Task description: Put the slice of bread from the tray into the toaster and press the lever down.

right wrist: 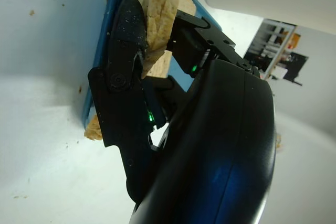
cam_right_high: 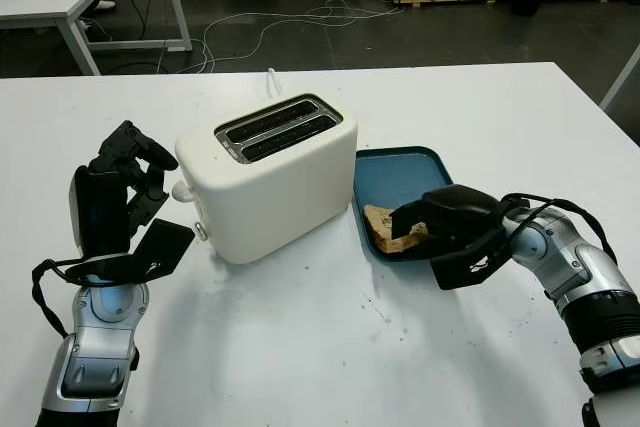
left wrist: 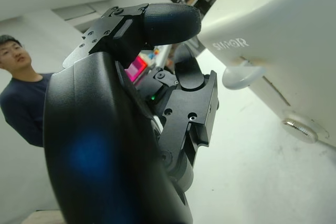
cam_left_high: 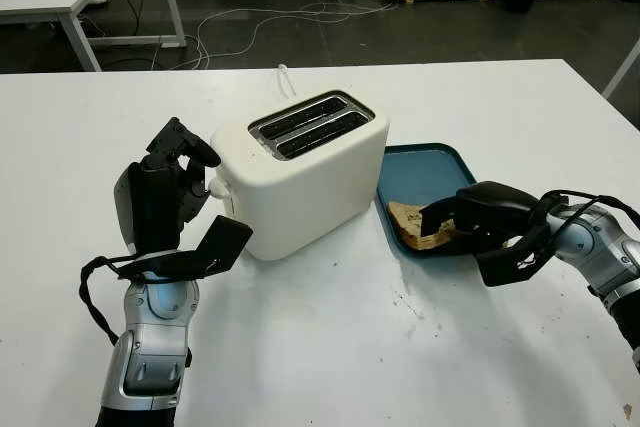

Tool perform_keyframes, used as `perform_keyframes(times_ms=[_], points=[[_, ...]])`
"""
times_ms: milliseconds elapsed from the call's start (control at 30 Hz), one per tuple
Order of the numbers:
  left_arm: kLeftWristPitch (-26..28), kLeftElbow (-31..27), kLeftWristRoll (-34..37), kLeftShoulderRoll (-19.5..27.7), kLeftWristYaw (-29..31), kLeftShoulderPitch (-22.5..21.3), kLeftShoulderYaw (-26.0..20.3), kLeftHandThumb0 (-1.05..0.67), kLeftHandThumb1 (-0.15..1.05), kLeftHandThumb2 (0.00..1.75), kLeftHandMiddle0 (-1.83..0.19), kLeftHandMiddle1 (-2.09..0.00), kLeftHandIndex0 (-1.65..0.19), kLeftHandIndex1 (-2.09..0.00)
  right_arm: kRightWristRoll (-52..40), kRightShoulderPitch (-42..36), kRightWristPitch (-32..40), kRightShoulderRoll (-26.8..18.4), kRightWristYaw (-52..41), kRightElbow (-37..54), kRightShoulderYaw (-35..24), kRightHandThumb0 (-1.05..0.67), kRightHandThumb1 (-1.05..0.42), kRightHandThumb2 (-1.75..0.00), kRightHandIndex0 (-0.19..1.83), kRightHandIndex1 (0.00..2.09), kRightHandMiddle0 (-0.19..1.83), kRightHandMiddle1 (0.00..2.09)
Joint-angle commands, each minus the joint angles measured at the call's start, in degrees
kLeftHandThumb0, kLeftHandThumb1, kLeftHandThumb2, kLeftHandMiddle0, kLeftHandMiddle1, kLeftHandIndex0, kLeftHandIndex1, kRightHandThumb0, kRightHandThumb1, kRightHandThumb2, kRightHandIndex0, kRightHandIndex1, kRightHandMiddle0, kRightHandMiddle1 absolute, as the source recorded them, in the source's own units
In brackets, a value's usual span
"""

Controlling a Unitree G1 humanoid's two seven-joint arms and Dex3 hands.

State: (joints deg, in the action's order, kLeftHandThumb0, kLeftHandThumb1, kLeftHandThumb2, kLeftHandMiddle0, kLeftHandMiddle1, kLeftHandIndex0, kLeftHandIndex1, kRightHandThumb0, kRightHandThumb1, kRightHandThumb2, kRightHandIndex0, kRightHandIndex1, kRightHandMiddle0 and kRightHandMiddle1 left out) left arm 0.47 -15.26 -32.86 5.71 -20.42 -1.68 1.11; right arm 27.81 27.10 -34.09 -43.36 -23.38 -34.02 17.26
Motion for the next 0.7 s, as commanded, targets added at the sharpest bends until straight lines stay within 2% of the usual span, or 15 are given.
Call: perform_keyframes(times_ms=[0, 100, 267, 367, 500, 600, 667], points=[[-0.35, 0.26, -1.23, 0.28, -0.72, -0.25, 0.2, 0.12, 0.92, 0.55, -1.01, -1.75, -0.59, -1.75, 0.68, 0.09, -2.97, 0.85, 5.84, -0.95, -1.58, -0.49, -0.92, -0.6, 0.72, 1.69, 0.54, 1.56], [-0.63, 0.26, -0.37, 0.12, -0.43, -0.23, 0.17, 0.11, 0.92, 0.56, -1.02, -1.75, -0.6, -1.75, 5.47, 0.29, -5.78, 0.84, 18.01, -1.31, -2.56, -0.46, -0.92, -0.63, 0.76, 1.74, 0.49, 1.71], [-0.5, 0.16, -0.25, -0.01, -0.36, -0.12, 0.33, 0.11, 0.92, 0.56, -1.01, -1.75, -0.59, -1.75, 15.72, 1.86, -5.84, 0.39, 37.96, -0.69, -2.24, -0.45, -0.92, -0.66, 0.87, 1.75, 0.45, 1.74], [-0.41, -0.02, -0.44, 0.12, -0.25, -0.05, 0.42, 0.12, 0.92, 0.56, -1.01, -1.75, -0.58, -1.75, 20.3, 2.89, -3.33, -0.22, 43.87, -0.2, -1.75, -0.44, -0.92, -0.71, 0.87, 1.75, 0.44, 1.75], [-0.13, -0.3, -0.81, 0.42, -0.12, 0.08, 0.43, 0.13, 0.92, 0.56, -1.02, -1.75, -0.58, -1.75, 23.59, 4.41, -0.68, -0.16, 52.27, -1.17, -2.52, -0.4, -0.92, -0.64, 0.85, 1.75, 0.44, 1.75], [-0.53, 0.05, -0.79, 0.58, -0.35, 0.05, 0.34, 0.13, 0.92, 0.55, -1.02, -1.75, -0.58, -1.75, 24.18, 6.32, -1.41, -1.08, 57.38, -3.05, -2.62, -0.34, -0.92, -0.52, 0.84, 1.75, 0.4, 1.75], [-0.5, 0.18, -0.82, 0.57, -0.4, -0.04, 0.35, 0.12, 0.92, 0.55, -1.02, -1.75, -0.58, -1.75, 25.1, 8.27, -1.62, -2.15, 59.68, -4.43, -2.12, -0.35, -0.92, -0.51, 0.82, 1.75, 0.37, 1.75]])
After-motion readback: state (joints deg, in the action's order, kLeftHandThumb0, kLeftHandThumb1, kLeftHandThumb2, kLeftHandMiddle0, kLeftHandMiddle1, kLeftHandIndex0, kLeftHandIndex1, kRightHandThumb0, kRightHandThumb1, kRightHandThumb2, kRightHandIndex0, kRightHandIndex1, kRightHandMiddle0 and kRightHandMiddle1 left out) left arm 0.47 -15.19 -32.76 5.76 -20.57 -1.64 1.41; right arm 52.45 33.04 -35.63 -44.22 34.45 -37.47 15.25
